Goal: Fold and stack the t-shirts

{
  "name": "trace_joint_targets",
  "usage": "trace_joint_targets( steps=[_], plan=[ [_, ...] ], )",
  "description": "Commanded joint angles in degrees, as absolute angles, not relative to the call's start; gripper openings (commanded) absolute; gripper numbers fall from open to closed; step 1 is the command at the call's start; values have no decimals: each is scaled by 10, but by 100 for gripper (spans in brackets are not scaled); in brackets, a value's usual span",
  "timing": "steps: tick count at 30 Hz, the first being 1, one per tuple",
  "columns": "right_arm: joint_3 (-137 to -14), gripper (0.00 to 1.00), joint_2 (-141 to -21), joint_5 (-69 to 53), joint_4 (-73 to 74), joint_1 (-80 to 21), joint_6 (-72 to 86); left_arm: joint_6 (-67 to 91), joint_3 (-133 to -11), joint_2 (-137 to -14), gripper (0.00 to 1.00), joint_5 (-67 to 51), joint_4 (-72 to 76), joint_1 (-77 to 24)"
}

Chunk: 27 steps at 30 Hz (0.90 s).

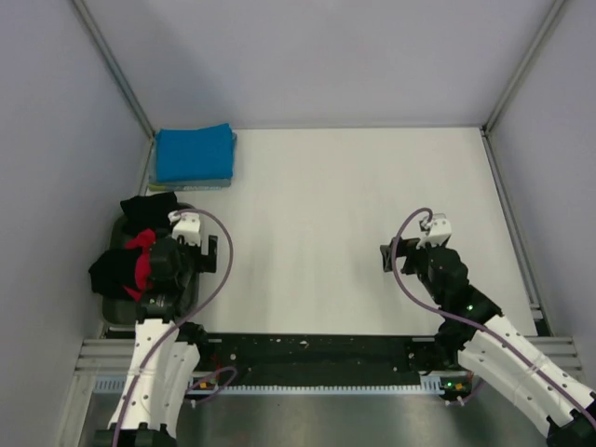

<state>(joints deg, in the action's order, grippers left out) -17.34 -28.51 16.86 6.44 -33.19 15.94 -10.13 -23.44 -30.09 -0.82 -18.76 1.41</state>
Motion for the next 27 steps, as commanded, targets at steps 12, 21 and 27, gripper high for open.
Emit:
trace_joint_targets(
  steps=[12,21,27],
  plan=[
    [-359,99,-401,-26,122,-329,137,-315,-550,-556,94,107,-394,149],
    [-408,99,-454,-62,166,-330,109,-273,-661,-726,77,-58,-506,289],
    [-420,99,-462,-56,169,-329,127,-277,-642,-754,69,-113,-490,289]
  ],
)
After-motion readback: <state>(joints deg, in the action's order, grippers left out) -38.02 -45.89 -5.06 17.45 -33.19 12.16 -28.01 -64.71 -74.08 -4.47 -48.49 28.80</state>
